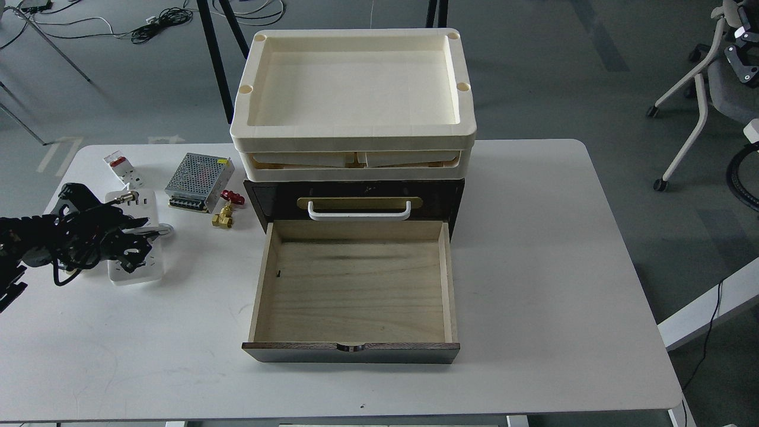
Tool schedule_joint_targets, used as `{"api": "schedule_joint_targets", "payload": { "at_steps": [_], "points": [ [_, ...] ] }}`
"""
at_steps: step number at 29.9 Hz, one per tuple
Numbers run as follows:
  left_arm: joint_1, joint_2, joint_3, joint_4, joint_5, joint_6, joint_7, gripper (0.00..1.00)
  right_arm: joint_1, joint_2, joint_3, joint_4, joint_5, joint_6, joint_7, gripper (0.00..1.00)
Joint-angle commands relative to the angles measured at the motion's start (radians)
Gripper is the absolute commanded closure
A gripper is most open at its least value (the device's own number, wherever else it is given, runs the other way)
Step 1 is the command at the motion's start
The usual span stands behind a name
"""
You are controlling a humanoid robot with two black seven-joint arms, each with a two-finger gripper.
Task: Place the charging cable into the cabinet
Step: 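Close the left gripper on the white power strip with cable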
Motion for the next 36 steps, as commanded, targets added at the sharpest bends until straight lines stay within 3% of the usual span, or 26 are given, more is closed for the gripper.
{"api": "schedule_joint_targets", "payload": {
  "at_steps": [1, 22, 36],
  "points": [
    [0.000, 0.003, 0.000, 0.000, 0.000, 0.000, 0.000, 0.75, 0.000, 0.000, 0.000, -0.001, 0.001, 0.000, 0.000, 0.01],
    [0.000, 0.000, 0.000, 0.002, 0.000, 0.035, 0.000, 0.99, -0.003, -0.012, 0.000, 0.000, 0.001, 0.000, 0.001, 0.01],
    [-0.029, 0.014, -0.004, 0.017, -0.011, 0.066, 0.000, 1.00, -0.011, -0.018, 0.001, 0.002, 0.001, 0.000, 0.001, 0.01]
  ]
}}
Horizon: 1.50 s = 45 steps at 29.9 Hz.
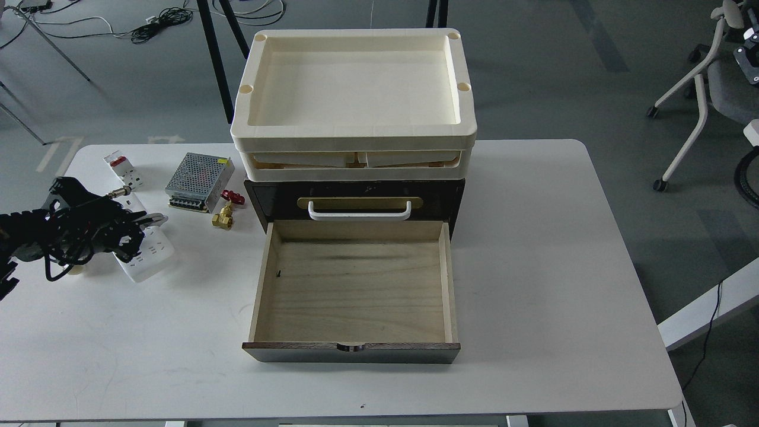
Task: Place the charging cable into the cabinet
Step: 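Close the left gripper on the white power strip with cable, then lift the power strip and cable off the table with left gripper, then carry the held power strip over the open wooden drawer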
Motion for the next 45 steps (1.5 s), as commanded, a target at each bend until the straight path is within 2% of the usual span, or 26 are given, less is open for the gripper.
{"api": "schedule_joint_targets", "payload": {
  "at_steps": [1, 13, 21, 28, 41, 45],
  "points": [
    [-0.029, 0.003, -0.002, -0.004, -0.001, 0.008, 0.000, 1.00, -0.001, 0.000, 0.001, 0.000, 0.000, 0.000, 0.000, 0.01],
    [-0.090, 0.095, -0.014, -0.014, -0.036, 0.008, 0.000, 1.00, -0.001, -0.003, 0.001, 0.002, 0.000, 0.000, 0.000, 0.01],
    [-0.090, 0.237, -0.014, -0.180, -0.104, 0.006, 0.000, 1.00, -0.011, -0.012, 0.001, 0.011, 0.000, 0.000, 0.000, 0.01],
    [-0.087, 0.260, -0.017, -0.212, -0.106, 0.008, 0.000, 1.00, -0.011, -0.011, 0.001, 0.011, 0.000, 0.000, 0.000, 0.01],
    [-0.095, 0.568, -0.081, -0.687, -0.106, -0.012, 0.000, 1.00, -0.013, -0.012, 0.001, 0.009, 0.000, 0.000, 0.000, 0.01],
    [-0.095, 0.704, -0.112, -0.882, -0.106, -0.012, 0.000, 1.00, -0.013, -0.012, 0.001, 0.006, -0.002, 0.000, 0.000, 0.01]
  ]
}}
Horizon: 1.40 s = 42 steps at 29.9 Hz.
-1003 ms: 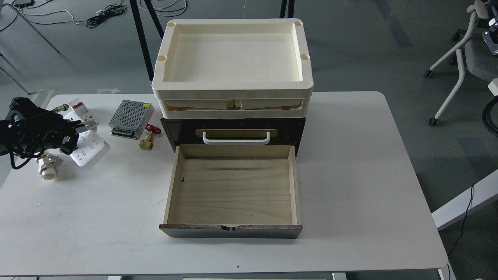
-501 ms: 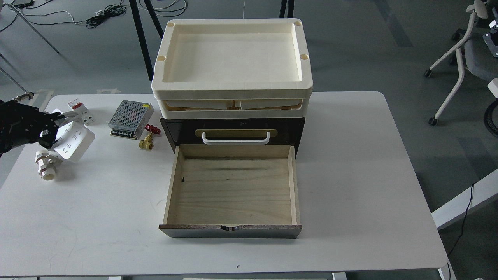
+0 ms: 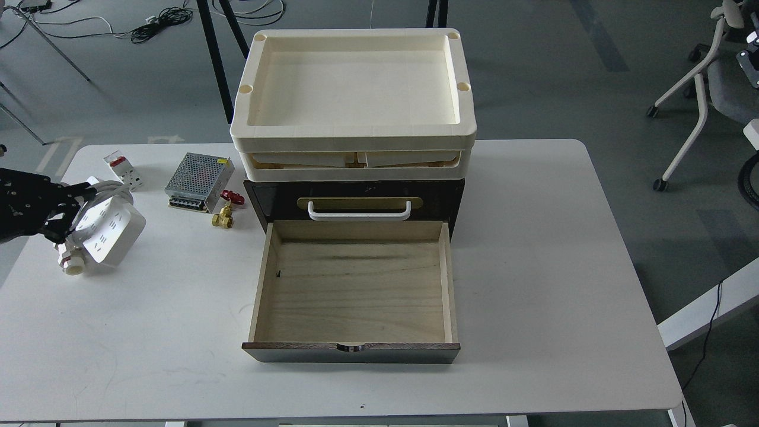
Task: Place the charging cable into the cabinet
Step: 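Carry the held power strip over the open wooden drawer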
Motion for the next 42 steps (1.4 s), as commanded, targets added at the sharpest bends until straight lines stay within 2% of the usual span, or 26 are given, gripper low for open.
{"api": "schedule_joint_targets", "payload": {
  "at_steps": [1, 8, 15, 19, 31, 42],
  "points": [
    [0.000, 0.119, -0.024, -0.176, 0.002, -0.001, 0.000, 1.00, 0.001, 0.000, 0.000, -0.002, -0.001, 0.000, 0.000, 0.01],
    [0.000, 0.319, -0.036, -0.507, 0.005, -0.004, 0.000, 1.00, 0.001, 0.002, 0.000, -0.002, -0.001, 0.000, 0.000, 0.01],
    [-0.001, 0.368, -0.076, -0.710, 0.008, -0.041, 0.000, 1.00, 0.001, 0.006, 0.000, -0.002, -0.001, 0.000, 0.000, 0.01],
    [-0.013, 0.340, -0.093, -0.724, 0.010, -0.067, 0.000, 1.00, 0.001, 0.008, -0.001, -0.005, -0.003, 0.000, 0.000, 0.01],
    [-0.058, 0.094, -0.096, -0.724, 0.008, -0.176, 0.000, 1.00, 0.002, 0.003, -0.009, -0.008, -0.005, 0.000, -0.002, 0.01],
    [-0.113, -0.026, -0.096, -0.725, 0.004, -0.215, 0.000, 1.00, -0.009, 0.002, -0.014, -0.008, -0.006, 0.000, -0.002, 0.01]
  ]
}}
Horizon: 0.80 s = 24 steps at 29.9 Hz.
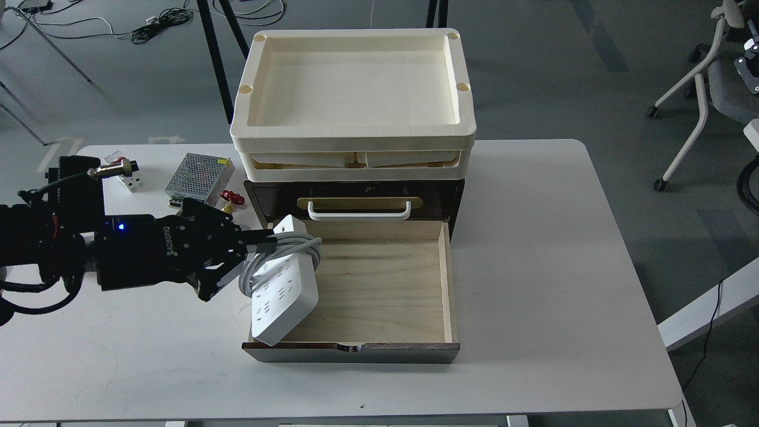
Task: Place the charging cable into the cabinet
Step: 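Carry the held power strip over the open wooden drawer, then lower the power strip into the drawer and open the left gripper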
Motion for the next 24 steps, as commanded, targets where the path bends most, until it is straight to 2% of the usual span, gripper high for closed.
{"api": "schedule_joint_targets", "payload": {
  "at_steps": [1, 7, 15, 24],
  "points": [
    [-0.009, -0.038, 0.000, 0.000, -0.003, -0.018, 0.000, 1.00, -0.002, 0.000, -0.003, 0.000, -0.003, 0.000, 0.000, 0.01],
    [0.000, -0.140, -0.020, 0.021, -0.015, -0.125, 0.000, 1.00, -0.002, 0.005, -0.006, 0.000, -0.007, 0.000, 0.000, 0.01],
    [0.009, -0.232, -0.021, 0.124, -0.020, -0.129, 0.000, 1.00, -0.014, 0.002, -0.004, 0.000, -0.007, 0.000, 0.000, 0.01],
    [0.058, -0.338, -0.012, 0.302, -0.017, -0.129, 0.000, 1.00, -0.016, 0.005, -0.004, 0.000, -0.007, 0.000, 0.000, 0.01]
  ]
}}
